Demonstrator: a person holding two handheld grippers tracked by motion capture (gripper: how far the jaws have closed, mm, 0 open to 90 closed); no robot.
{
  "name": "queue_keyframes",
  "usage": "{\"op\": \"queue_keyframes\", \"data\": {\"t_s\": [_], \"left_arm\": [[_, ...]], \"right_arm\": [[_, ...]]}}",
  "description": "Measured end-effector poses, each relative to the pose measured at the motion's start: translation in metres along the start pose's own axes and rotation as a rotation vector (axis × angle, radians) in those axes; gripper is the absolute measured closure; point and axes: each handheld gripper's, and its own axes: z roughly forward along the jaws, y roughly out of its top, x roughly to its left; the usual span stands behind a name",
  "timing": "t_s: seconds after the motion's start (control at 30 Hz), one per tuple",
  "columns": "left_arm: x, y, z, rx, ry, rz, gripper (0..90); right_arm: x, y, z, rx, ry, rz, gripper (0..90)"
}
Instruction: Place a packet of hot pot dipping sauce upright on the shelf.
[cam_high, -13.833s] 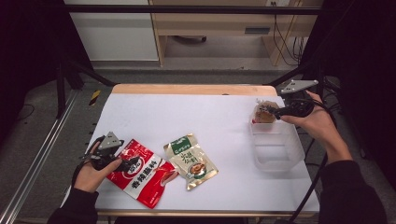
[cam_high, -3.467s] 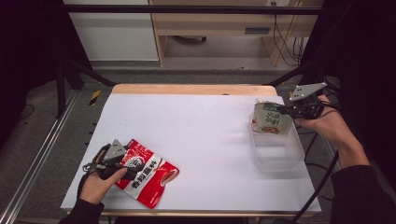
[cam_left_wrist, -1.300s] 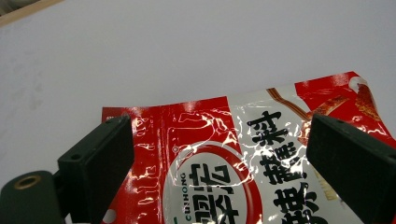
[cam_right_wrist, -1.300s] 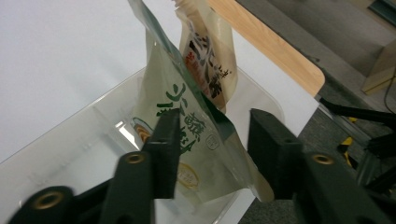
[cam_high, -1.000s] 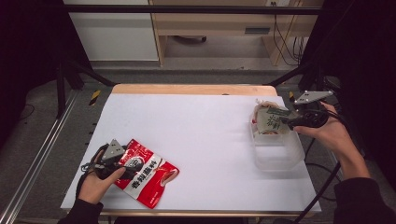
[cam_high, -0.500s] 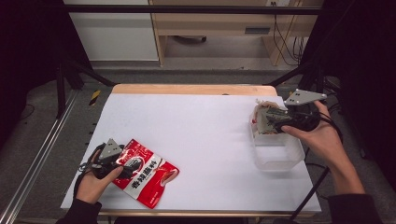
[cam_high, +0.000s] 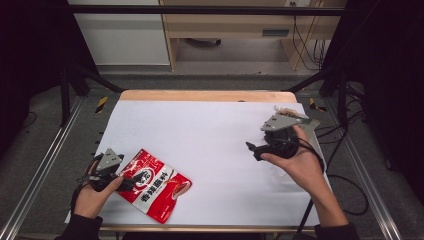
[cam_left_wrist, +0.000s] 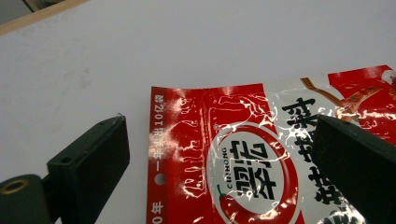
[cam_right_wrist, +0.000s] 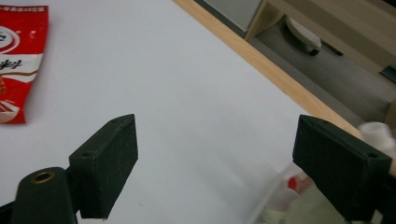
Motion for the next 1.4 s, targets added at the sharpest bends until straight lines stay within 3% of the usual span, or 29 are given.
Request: {"op": "queue_keyframes", "data": {"t_s": [0.43, 0.63, 0.73, 1.03, 1.17, 1.3, 1.4], "left_arm": [[0.012, -0.009, -0.011, 0.001, 0.033, -0.025, 4.8], [0.016, -0.010, -0.018, -0.013, 0.087, -0.033, 6.5], [0.020, -0.015, -0.021, -0.012, 0.085, -0.046, 6.5], [0.032, -0.029, -0.026, 0.006, 0.097, -0.084, 6.4], [0.035, -0.033, -0.022, 0.027, 0.081, -0.093, 6.4], [0.035, -0.035, -0.017, 0.058, 0.074, -0.086, 6.1], [0.037, -0.038, -0.014, 0.072, 0.070, -0.088, 6.2]], "right_arm": [[0.058, -0.014, 0.046, 0.021, 0.113, -0.008, 15.1], [0.077, -0.025, 0.060, 0.031, 0.128, -0.013, 15.2], [0.085, -0.033, 0.066, 0.041, 0.135, -0.016, 15.2], [0.092, -0.058, 0.067, -0.013, 0.124, 0.081, 15.4], [0.092, -0.062, 0.065, -0.021, 0.105, 0.072, 15.4], [0.092, -0.066, 0.068, -0.030, 0.090, 0.112, 16.0], [0.092, -0.066, 0.069, -0.026, 0.078, 0.101, 15.9]]}}
